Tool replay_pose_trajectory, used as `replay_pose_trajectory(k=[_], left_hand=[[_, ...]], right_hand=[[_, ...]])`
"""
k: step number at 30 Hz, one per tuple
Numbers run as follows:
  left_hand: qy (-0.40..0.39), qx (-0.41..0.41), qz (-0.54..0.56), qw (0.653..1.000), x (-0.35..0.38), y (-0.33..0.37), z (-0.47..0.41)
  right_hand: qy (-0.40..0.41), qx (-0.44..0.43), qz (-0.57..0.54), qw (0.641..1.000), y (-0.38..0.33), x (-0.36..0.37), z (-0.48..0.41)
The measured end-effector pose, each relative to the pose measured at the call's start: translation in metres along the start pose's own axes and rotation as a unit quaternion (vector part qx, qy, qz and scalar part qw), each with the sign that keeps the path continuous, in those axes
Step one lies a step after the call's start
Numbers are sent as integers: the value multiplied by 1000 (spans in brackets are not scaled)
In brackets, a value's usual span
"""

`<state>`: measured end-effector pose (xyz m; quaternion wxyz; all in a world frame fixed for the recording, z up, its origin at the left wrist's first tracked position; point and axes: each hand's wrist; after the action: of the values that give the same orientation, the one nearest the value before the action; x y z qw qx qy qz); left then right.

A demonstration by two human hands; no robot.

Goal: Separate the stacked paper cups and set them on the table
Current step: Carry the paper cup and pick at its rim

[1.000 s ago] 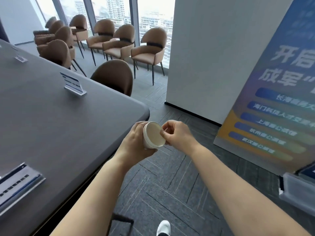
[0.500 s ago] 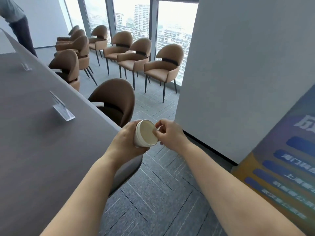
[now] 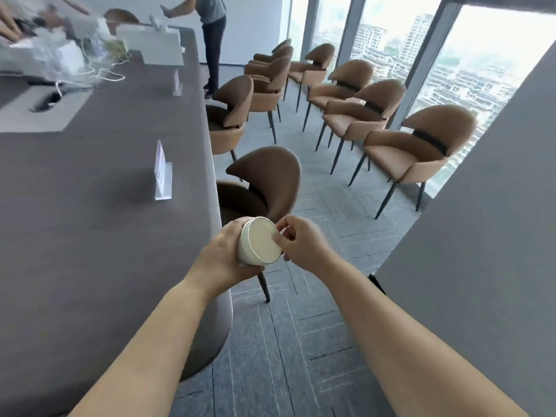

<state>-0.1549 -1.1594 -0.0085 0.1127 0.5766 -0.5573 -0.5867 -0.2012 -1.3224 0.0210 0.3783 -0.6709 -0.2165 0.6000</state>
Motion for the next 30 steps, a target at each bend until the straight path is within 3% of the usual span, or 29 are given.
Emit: replay_pose_trajectory(k=[6, 15, 22, 25, 30], left_hand=[[82, -74, -36, 993, 3, -13, -34], [209, -150, -46, 965, -28, -79, -85], [247, -194, -84, 945, -78, -125, -127], [286, -235, -130, 920, -103, -144, -124], [379, -334, -163, 848, -133, -173, -116]], right_hand=[[-77, -75, -5, 994, 9, -2, -73], [-190, -157, -16, 969, -18, 52, -188], [-264, -176, 4, 948, -62, 99, -281], [-292, -197, -4, 936, -89, 116, -318], [-303, -239, -5, 923, -143, 149, -385]])
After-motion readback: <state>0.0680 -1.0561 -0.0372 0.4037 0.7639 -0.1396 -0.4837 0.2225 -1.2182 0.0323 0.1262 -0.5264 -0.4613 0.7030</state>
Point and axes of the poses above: each hand's wrist, its own z-axis away from the middle knuckle, its own x-axis out of the palm, y = z × x, and after that the axes turned 1 degree about z, right-handed
